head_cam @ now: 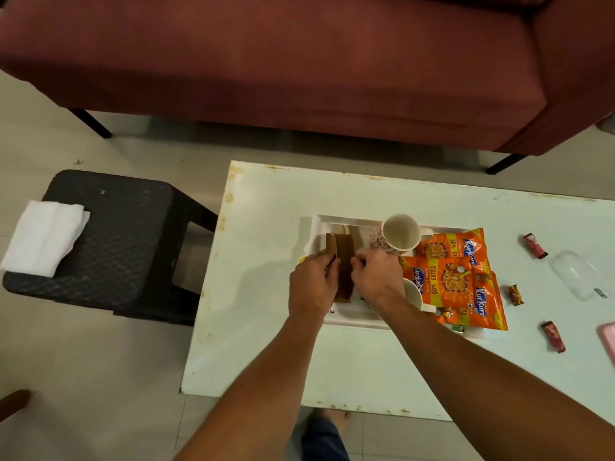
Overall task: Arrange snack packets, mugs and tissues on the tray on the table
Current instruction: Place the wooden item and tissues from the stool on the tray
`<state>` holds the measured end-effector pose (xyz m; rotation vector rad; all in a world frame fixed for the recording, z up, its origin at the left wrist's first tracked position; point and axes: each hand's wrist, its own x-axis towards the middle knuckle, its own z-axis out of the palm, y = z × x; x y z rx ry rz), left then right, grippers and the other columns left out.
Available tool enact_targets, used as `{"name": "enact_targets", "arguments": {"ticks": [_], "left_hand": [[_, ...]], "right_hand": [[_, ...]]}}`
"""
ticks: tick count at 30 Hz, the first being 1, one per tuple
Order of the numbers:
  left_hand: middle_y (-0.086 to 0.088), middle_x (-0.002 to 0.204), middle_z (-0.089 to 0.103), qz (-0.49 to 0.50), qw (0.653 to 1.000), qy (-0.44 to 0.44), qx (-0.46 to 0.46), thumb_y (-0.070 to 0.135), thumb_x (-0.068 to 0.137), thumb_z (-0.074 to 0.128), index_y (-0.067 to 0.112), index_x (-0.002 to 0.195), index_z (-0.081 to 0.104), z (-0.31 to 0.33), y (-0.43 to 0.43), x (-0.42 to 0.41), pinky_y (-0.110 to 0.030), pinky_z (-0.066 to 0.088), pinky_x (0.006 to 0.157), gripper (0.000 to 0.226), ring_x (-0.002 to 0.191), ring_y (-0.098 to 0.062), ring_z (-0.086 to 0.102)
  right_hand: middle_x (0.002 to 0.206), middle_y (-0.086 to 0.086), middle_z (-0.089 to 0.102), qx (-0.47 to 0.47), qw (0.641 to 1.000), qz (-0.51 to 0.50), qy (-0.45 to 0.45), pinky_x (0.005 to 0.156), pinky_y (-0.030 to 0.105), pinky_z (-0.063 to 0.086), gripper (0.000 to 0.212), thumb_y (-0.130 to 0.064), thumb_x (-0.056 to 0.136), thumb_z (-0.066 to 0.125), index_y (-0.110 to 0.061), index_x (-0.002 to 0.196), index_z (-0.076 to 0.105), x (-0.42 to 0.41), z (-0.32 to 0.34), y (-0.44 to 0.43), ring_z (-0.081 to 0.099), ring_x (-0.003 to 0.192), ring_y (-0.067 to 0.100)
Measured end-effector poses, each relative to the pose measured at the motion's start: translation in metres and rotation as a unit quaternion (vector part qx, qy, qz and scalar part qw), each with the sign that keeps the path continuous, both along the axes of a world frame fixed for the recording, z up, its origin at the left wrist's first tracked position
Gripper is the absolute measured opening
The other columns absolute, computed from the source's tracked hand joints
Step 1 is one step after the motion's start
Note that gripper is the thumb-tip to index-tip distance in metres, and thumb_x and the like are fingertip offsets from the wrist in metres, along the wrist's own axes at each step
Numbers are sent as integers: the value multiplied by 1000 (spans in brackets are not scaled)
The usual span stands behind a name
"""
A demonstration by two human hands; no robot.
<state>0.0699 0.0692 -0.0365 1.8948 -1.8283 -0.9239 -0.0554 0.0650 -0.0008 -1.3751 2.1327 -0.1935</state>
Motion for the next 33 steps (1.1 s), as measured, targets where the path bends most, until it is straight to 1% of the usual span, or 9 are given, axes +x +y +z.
{"name": "enact_targets", "arguments": {"ticks": [9,12,15,18,20,22,26,30,33], "left_hand": [[-2,91,73,4,1000,-4,15,41,100,52,26,112,72,-11,-1,0,-28,44,67,28,82,-24,67],[1,95,73,11,1000,7,18,49,100,44,24,106,71,-1,-2,10,-34,53,75,37,82,-22,69],[1,109,73,57,998,4,-11,49,102,43,21,116,70,20,-24,43,-33,53,85,41,89,-20,70],[-1,117,72,109,993,-25,-44,43,102,46,20,124,67,49,-60,104,-35,53,90,38,95,-20,69],[-2,117,70,150,986,-44,-64,39,102,48,21,125,67,68,-81,153,-36,54,90,34,97,-20,68],[-2,115,69,191,977,-62,-76,34,102,49,21,123,66,81,-93,210,-37,54,91,30,100,-20,66],[-6,120,68,277,953,-99,-74,30,103,50,17,129,63,80,-95,322,-36,51,95,32,109,-21,63],[-9,135,60,350,926,-134,-32,31,103,49,16,137,58,58,-88,420,-38,48,99,38,121,-25,57],[-8,144,53,362,922,-136,11,28,105,46,18,143,51,34,-91,472,-42,46,105,40,129,-27,52]], "right_hand": [[82,8,71,14,1000,-4,19,69,27,50,23,-28,97,60,-12,92,75,0,-7,0,64,75,21],[82,7,70,11,998,-19,62,63,28,48,28,-35,98,57,-11,92,72,0,4,-2,59,70,20],[83,10,71,-43,994,-5,103,61,30,47,30,-35,98,52,-11,90,68,16,26,-17,56,65,24],[96,10,75,-117,991,52,41,75,35,56,27,-30,98,52,-12,103,72,75,52,-49,66,78,27],[104,7,76,-141,986,90,-19,84,31,53,25,-27,98,56,-13,107,74,129,65,-69,69,86,25],[101,6,77,-146,979,127,-70,81,29,52,21,-25,96,60,-14,104,76,192,71,-86,69,87,24],[104,1,75,-63,969,168,-167,79,24,48,19,-24,94,65,-19,109,75,310,62,-106,68,94,17],[117,-2,71,52,957,153,-241,93,38,57,31,-27,92,68,-22,123,69,410,36,-109,67,104,18],[99,-3,68,104,953,93,-269,87,37,59,20,-23,90,67,-24,110,70,467,12,-110,67,91,17]]}}
